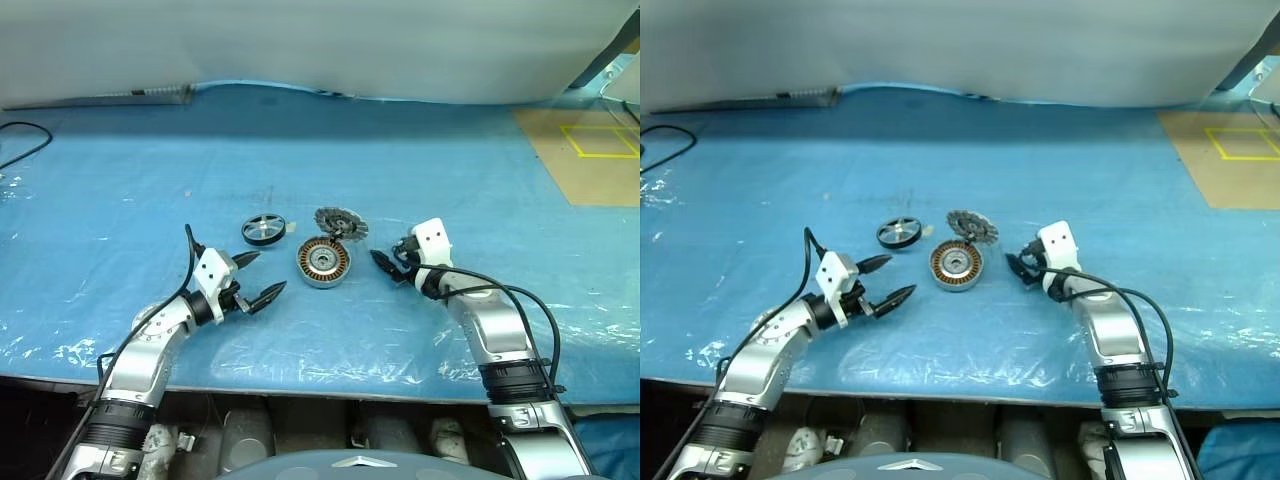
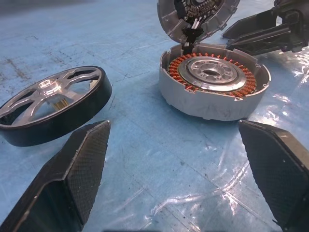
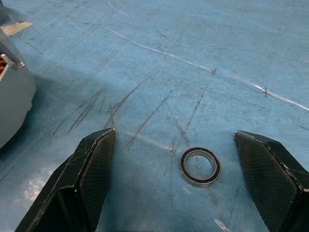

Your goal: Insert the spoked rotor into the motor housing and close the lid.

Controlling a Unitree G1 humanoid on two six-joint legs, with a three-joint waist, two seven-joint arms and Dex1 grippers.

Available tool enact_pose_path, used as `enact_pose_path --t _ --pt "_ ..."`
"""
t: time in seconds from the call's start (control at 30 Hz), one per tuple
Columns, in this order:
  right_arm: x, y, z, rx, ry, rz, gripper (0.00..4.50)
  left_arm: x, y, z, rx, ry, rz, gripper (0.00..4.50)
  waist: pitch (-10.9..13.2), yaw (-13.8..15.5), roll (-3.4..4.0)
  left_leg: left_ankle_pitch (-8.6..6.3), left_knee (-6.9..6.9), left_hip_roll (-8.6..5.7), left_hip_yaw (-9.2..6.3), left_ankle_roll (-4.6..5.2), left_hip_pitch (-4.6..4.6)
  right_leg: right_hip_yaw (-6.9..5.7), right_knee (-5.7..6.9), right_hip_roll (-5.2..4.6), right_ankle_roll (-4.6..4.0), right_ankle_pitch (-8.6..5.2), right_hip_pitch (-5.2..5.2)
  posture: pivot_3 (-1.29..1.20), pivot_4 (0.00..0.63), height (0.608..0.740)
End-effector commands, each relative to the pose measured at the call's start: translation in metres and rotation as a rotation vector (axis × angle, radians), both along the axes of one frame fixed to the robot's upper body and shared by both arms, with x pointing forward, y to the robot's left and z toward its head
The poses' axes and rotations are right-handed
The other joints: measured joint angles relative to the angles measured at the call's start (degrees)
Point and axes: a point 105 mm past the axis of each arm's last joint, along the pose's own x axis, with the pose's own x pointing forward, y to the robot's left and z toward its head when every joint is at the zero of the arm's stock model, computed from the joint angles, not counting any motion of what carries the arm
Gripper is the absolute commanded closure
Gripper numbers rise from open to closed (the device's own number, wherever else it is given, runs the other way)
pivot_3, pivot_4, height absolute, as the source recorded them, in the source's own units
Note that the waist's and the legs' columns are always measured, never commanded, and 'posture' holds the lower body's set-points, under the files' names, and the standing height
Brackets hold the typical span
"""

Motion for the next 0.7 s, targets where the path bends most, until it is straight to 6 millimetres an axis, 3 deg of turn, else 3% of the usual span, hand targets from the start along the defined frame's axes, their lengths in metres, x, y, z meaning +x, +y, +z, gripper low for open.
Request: enact_pose_path --t 0.03,0.1,0.47,0.53,0.7 --pt "-0.004 -0.008 -0.009 -0.036 0.005 -0.012 0.37 0.000 0.002 0.012 -0.007 -0.038 -0.002 0.00 0.0 0.0 0.00 0.00 0.00 0.00 0.00 0.00 0.00 0.00 0.00 0.00 0.00 0.00 0.00 0.00 0.150 0.740" --pt "-0.008 -0.009 -0.017 -0.066 0.021 0.002 0.37 0.001 0.001 0.012 -0.007 -0.038 -0.003 0.00 0.0 0.0 0.00 0.00 0.00 0.00 0.00 0.00 0.02 0.00 0.00 0.00 0.00 0.00 0.02 0.00 0.150 0.740" --pt "-0.029 -0.006 -0.040 -0.095 0.095 0.078 3.94 0.000 0.001 0.008 0.003 -0.033 0.002 0.00 0.0 0.1 -0.05 -0.01 0.03 0.00 -0.02 0.02 0.12 0.00 -0.02 -0.01 0.03 -0.02 0.20 0.00 0.150 0.740" --pt "-0.036 0.001 -0.036 -0.084 0.095 0.151 3.94 0.000 0.002 0.007 0.006 -0.034 0.006 0.00 0.0 0.2 -0.05 -0.01 0.01 0.00 -0.04 0.02 0.11 0.00 -0.04 -0.01 0.06 -0.04 0.20 0.00 0.150 0.740" --pt "-0.062 0.033 0.001 0.025 0.036 0.443 3.94 -0.002 0.002 0.003 0.016 -0.036 0.006 0.00 0.0 0.0 -0.05 -0.01 -0.12 -0.01 -0.06 0.02 0.05 -0.01 -0.10 0.01 0.13 -0.10 0.17 0.00 0.150 0.740"
